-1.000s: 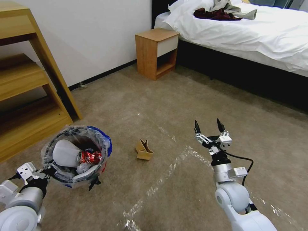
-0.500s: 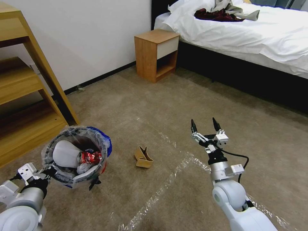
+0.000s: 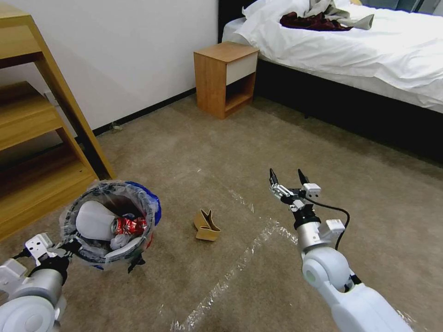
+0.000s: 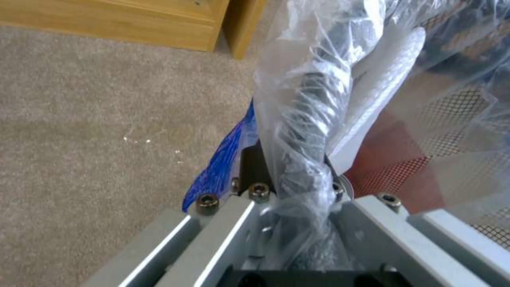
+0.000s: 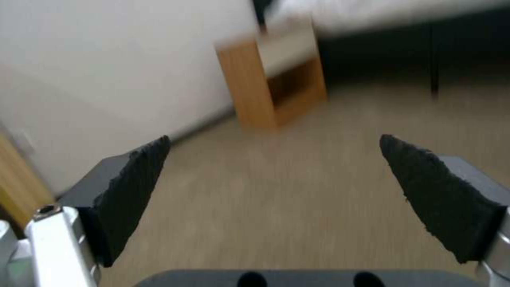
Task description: Pick up the trash bin and place the garbage on the floor into it.
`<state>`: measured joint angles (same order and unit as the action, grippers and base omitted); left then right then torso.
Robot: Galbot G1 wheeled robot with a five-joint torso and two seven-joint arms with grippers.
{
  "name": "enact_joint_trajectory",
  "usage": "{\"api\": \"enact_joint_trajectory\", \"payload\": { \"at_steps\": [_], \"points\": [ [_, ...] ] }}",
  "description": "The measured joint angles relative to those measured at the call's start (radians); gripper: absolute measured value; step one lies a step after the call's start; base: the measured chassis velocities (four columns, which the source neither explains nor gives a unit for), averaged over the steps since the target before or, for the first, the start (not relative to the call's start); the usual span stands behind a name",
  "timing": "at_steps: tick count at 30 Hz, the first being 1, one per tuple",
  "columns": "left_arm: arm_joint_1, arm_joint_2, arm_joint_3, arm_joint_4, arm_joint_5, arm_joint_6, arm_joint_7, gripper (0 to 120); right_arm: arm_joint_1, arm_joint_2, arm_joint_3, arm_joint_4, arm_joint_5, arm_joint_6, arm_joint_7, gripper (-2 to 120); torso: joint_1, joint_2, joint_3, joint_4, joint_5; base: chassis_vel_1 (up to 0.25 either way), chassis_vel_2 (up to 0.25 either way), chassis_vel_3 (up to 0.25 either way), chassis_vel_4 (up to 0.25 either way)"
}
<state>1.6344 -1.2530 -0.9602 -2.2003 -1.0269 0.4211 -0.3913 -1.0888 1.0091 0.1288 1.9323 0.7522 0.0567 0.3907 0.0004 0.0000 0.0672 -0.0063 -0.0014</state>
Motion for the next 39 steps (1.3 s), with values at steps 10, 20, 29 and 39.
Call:
{"api": "enact_joint_trajectory", "payload": {
  "at_steps": [10,20,29,39],
  "points": [
    [-0.005,0.009,0.016,0.009,0.007,0.003,-0.001,1,0.097,-0.041,-0.119,-0.02,0.22,-0.251,0.161,100,0.0,0.0,0.0,0.0,0.0001,0.0,0.0,0.0,0.0],
    [-0.013,0.002,0.025,0.009,0.01,0.003,0.0,1,0.129,-0.064,-0.229,0.015,0.362,-0.459,0.293,100,0.0,0.0,0.0,0.0002,0.0001,0.0,0.0,0.0,0.0],
    [-0.019,0.012,0.026,0.023,0.011,0.003,0.002,1,0.113,-0.075,-0.222,0.028,0.507,-0.603,0.445,100,0.0,0.0,0.0,0.0,0.0001,0.0,0.0,0.0,0.0],
    [-0.028,0.012,0.033,0.031,0.01,0.003,0.002,1,0.146,-0.069,-0.272,0.033,0.568,-0.636,0.435,100,0.0,0.0,0.0,0.0001,0.0,0.0,0.0,0.0,0.0]
  ]
}}
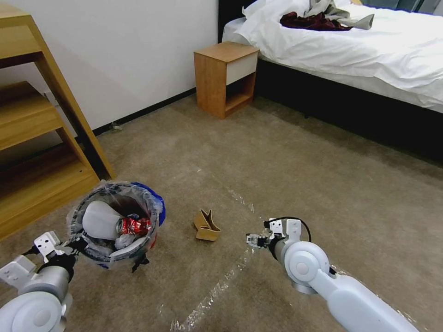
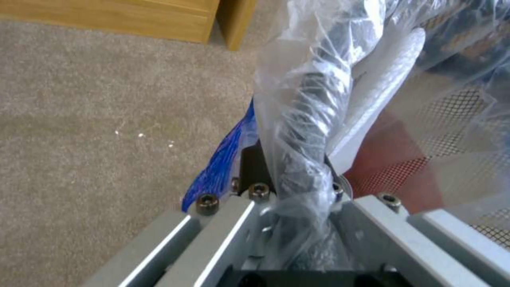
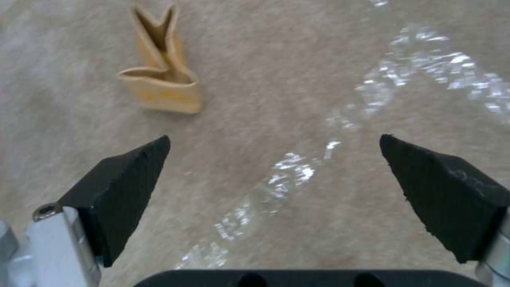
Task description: Pick up the trash bin and place the garbage on the floor into it.
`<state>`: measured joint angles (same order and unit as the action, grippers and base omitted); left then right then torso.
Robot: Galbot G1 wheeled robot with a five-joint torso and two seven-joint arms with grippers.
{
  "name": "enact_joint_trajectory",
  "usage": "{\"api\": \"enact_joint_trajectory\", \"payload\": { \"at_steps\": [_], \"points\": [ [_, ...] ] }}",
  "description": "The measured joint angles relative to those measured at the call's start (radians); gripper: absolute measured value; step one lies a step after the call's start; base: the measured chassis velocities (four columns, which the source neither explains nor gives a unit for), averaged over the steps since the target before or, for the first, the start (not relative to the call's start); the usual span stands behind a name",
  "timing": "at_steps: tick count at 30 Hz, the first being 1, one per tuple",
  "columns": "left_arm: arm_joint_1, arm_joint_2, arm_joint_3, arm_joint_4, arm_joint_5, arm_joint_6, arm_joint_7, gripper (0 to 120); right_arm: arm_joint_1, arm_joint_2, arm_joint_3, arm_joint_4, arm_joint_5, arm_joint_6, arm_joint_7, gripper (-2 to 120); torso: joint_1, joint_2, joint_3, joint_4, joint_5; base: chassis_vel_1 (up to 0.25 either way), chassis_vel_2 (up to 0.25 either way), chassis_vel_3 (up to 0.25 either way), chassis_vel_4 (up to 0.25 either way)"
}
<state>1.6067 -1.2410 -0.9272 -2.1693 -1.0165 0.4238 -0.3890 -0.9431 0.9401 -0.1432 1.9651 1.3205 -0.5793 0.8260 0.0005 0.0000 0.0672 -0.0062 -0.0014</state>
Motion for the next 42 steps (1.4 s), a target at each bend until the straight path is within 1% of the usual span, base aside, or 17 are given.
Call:
{"api": "enact_joint_trajectory", "payload": {
  "at_steps": [7,10,11,14,22,32,36,37,40,42],
  "points": [
    [0.001,0.006,-0.003,0.003,-0.001,0.0,0.0,1,0.063,0.009,-0.067,-0.044,0.015,0.002,-0.057,100,0.0,0.0,0.0,0.0,0.0,0.0,0.0,0.0,0.0],
    [-0.001,0.011,-0.003,0.008,-0.001,0.0,0.0,1,0.111,0.017,-0.097,-0.068,0.012,0.014,-0.1,100,0.0,0.0,0.0,0.0,0.0,0.0,0.0,0.0,0.0],
    [-0.001,0.011,-0.003,0.008,-0.001,0.0,0.0,1,0.111,0.017,-0.097,-0.068,0.012,0.014,-0.1,100,0.0,0.0,0.0,0.0,0.0,0.0,0.0,0.0,0.0],
    [-0.005,0.012,-0.002,0.016,-0.002,0.0,0.0,1,0.167,0.032,-0.131,-0.1,0.01,0.021,-0.119,100,0.0,0.0,0.0,0.0,0.0,0.0,0.0,0.0,0.0],
    [-0.01,0.013,0.0,0.025,-0.002,0.0,0.0,1,0.246,0.059,-0.171,-0.157,0.008,0.026,-0.131,100,0.0,0.0,0.0,0.0,-0.0001,0.0,0.0,0.0,0.0],
    [-0.012,0.021,0.003,0.028,-0.002,0.003,-0.002,1,0.289,0.089,-0.201,-0.219,0.008,0.026,-0.145,100,0.0,0.0,0.0,-0.0002,0.0,0.0,0.0,0.0,0.0],
    [-0.012,0.026,0.002,0.03,-0.004,0.004,-0.003,1,0.322,0.134,-0.243,-0.267,0.023,0.015,-0.126,100,0.0,0.0,0.0,-0.0001,0.0,0.0,0.0,0.0,0.0],
    [-0.012,0.026,0.002,0.03,-0.004,0.004,-0.003,1,0.322,0.134,-0.243,-0.267,0.023,0.015,-0.126,100,0.0,0.0,0.0,-0.0001,0.0,0.0,0.0,0.0,0.0],
    [-0.012,0.025,0.001,0.031,-0.005,0.004,-0.003,1,0.344,0.18,-0.268,-0.305,0.035,0.009,-0.11,100,0.0,0.0,0.0,0.0001,0.0,0.0,0.0,0.0,0.0],
    [-0.012,0.024,0.001,0.031,-0.005,0.003,-0.003,1,0.349,0.193,-0.276,-0.317,0.035,0.009,-0.108,100,0.0,0.0,0.0,0.0001,-0.0001,0.0,0.0,0.0,0.0]
  ]
}}
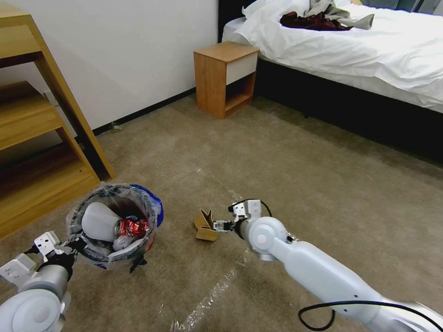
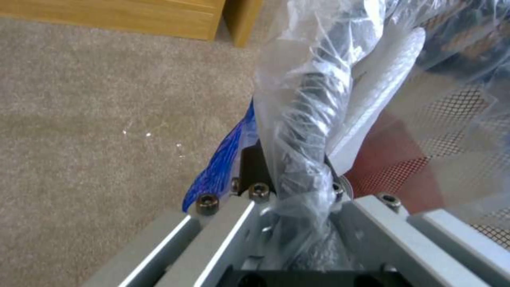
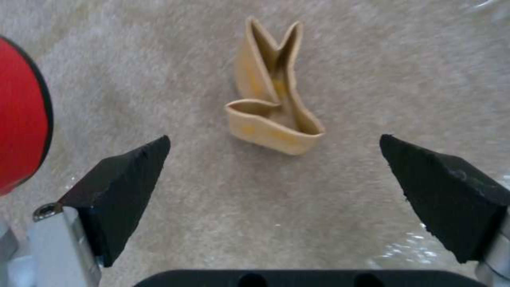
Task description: Pick up the trash bin and place the garbage on the floor into it.
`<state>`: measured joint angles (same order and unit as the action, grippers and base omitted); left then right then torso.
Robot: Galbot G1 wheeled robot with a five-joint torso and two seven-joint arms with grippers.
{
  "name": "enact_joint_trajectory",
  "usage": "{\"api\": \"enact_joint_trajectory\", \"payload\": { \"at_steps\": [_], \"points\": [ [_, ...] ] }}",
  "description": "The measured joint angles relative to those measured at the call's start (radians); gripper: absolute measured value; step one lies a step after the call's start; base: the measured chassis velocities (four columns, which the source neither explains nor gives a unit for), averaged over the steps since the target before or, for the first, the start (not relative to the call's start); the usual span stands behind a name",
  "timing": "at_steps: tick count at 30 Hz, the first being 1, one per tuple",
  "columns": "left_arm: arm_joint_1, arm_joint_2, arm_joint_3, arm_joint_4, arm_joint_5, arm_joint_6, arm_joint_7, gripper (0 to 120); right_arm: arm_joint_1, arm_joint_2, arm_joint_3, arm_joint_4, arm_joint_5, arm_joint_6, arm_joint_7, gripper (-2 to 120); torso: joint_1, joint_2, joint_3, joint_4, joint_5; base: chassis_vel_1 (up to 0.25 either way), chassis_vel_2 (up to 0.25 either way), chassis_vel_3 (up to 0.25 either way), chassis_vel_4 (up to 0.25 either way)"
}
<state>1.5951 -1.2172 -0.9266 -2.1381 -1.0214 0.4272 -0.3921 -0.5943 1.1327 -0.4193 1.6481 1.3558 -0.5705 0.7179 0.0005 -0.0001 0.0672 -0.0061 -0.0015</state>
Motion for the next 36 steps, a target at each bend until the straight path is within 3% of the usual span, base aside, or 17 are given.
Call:
{"api": "enact_joint_trajectory", "payload": {
  "at_steps": [9,36],
  "points": [
    [0.001,-0.006,-0.001,0.001,0.0,-0.002,0.0,1,0.045,0.107,-0.053,-0.145,-0.002,-0.022,-0.012,100,0.0,0.0,0.0,0.0,0.0,0.0,0.0,0.0,0.0],
    [0.013,-0.006,-0.012,-0.003,-0.006,-0.008,0.003,1,0.089,0.249,-0.112,-0.485,-0.16,0.052,-0.158,99,0.0,0.0,0.0,-0.0001,0.0,0.0,0.0,0.0,0.0]
  ]
}}
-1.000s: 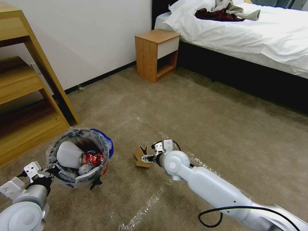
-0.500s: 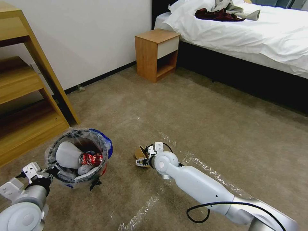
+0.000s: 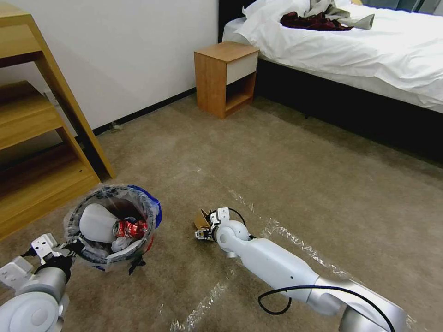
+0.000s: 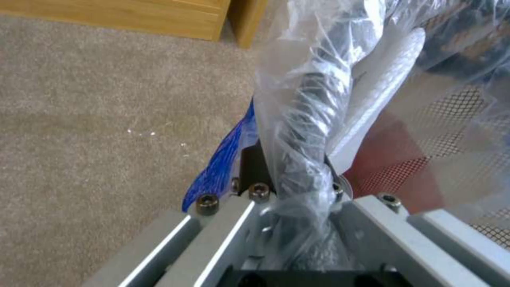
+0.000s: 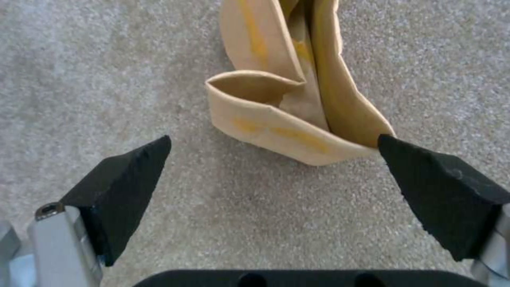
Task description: Pick up the trash bin and place the garbage on the floor into it.
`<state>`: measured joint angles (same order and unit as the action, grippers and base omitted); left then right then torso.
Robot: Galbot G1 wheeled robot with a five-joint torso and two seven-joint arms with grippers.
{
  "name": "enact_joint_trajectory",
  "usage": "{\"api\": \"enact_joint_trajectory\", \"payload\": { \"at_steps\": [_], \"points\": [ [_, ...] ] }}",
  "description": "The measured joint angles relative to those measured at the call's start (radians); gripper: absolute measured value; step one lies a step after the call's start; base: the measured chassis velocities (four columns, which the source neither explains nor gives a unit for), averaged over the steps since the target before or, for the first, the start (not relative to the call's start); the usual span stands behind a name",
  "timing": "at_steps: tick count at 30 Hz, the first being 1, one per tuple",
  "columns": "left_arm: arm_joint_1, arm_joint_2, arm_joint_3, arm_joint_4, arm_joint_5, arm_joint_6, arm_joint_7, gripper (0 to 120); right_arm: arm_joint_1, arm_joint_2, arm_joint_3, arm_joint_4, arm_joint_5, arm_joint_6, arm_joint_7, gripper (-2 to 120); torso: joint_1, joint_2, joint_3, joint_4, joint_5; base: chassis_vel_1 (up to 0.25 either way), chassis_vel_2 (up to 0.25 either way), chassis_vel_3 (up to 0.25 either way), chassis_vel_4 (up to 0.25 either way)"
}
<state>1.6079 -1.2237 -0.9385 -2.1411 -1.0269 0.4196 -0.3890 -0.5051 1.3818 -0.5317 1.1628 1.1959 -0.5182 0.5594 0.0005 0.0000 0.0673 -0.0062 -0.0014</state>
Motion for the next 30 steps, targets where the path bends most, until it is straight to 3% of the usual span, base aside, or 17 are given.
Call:
{"api": "enact_joint_trajectory", "payload": {
  "at_steps": [15,30],
  "points": [
    [0.001,-0.007,0.004,0.005,0.001,-0.004,0.003,1,0.024,0.047,-0.039,-0.137,-0.135,0.124,-0.142,99,0.0,0.0,0.0,0.0,0.0,0.0,0.0,0.0,0.0],
    [-0.003,-0.014,0.01,0.006,0.008,-0.008,0.004,1,0.032,0.019,-0.049,-0.105,-0.145,0.131,-0.149,99,0.0,0.0,0.0,0.0,0.0001,0.0,0.0,0.0,0.0]
  ]
}}
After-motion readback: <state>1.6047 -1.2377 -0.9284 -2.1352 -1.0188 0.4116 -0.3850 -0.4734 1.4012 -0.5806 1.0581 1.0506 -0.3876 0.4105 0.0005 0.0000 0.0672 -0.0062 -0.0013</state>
